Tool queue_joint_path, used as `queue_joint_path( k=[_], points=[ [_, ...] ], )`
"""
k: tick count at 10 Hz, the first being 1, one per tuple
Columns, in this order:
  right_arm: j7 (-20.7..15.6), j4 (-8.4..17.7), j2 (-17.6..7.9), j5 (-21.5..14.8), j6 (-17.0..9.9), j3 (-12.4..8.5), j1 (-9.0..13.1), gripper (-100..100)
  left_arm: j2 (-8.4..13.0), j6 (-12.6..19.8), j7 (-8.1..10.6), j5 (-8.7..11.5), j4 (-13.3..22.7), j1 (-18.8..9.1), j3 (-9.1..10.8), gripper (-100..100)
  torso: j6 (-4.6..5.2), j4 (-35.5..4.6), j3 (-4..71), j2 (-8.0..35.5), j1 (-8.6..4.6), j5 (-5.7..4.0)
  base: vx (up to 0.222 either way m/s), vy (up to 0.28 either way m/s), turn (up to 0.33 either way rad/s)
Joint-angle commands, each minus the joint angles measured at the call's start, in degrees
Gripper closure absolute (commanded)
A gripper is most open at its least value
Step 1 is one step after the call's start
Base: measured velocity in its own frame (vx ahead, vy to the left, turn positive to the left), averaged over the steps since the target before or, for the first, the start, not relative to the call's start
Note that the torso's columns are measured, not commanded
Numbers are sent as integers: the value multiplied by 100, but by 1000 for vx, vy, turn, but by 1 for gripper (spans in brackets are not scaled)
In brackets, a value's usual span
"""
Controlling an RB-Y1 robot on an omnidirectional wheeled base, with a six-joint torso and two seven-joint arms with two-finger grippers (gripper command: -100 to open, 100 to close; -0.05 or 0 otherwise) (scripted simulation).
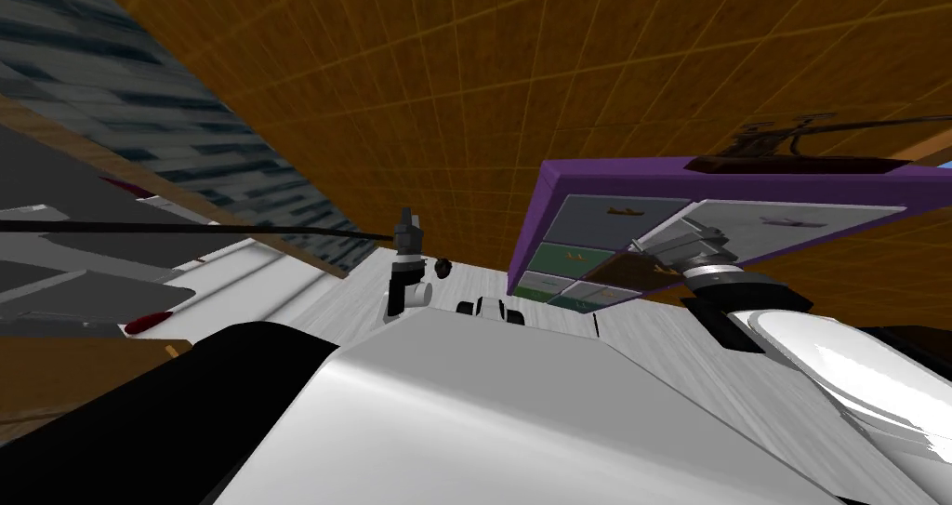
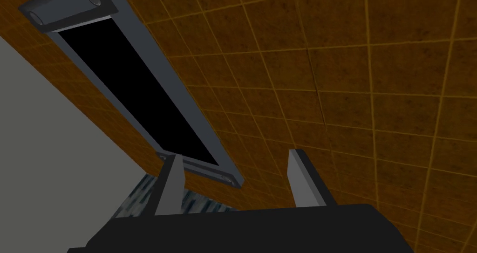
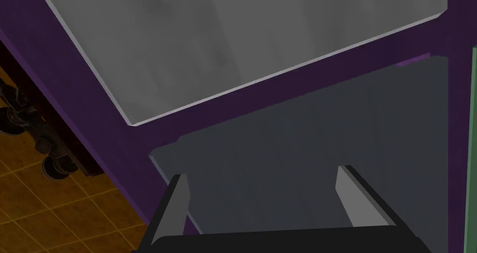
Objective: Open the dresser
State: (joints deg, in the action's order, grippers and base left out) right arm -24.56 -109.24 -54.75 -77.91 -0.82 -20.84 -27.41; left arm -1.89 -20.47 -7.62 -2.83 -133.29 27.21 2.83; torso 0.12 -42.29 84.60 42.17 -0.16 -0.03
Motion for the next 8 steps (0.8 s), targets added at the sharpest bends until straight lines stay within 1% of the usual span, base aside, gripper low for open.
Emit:
queue_joint_path(
  k=[1, 2, 3, 4, 5, 6, 7, 8],
  points=[
    [-348, -37, 20, 459, 444, -60, -68, -100, 1, 0, 0, 0, 0, 1, 1, 0, -12, 16, 30, -40, -6, -4, 189, -30, -601],
    [-348, -37, 20, 459, 580, -60, -68, -100, 0, 0, 0, 0, 0, -1, -1, 0, -25, 12, 20, -18, 15, 0, 89, 10, 91],
    [-348, -37, 20, 459, 739, -60, -68, -100, 0, 0, 0, 0, 0, -2, -1, 0, -18, -3, -10, 28, 31, 7, 26, 18, 33],
    [-348, -37, 20, 459, 839, -60, -68, -100, 0, 0, 0, 0, 0, -3, -2, 0, -10, -13, -30, 55, 31, 9, -9, 15, -7],
    [-656, -82, 136, 747, 1070, -221, -158, -100, -1, 0, 0, 0, 0, -4, -2, 0, -8, -14, -32, 57, 22, 5, 163, 9, -332],
    [-797, -82, 136, 899, 1242, -221, -158, -100, 0, 0, 0, 0, 0, 0, 0, 0, -3, 2, 5, -8, 12, 2, 308, -32, -466],
    [-840, -82, 136, 1073, 1401, -221, -158, -100, 1, 0, 0, 0, 0, 1, 0, 0, -12, 21, 40, -57, -2, -2, 224, -28, -481],
    [-840, -82, 136, 1075, 1550, -221, -158, -100, 1, -1, 0, 0, -1, 1, 1, 0, -13, 13, 22, -20, 2, -2, 76, 3, -161]
  ],
)
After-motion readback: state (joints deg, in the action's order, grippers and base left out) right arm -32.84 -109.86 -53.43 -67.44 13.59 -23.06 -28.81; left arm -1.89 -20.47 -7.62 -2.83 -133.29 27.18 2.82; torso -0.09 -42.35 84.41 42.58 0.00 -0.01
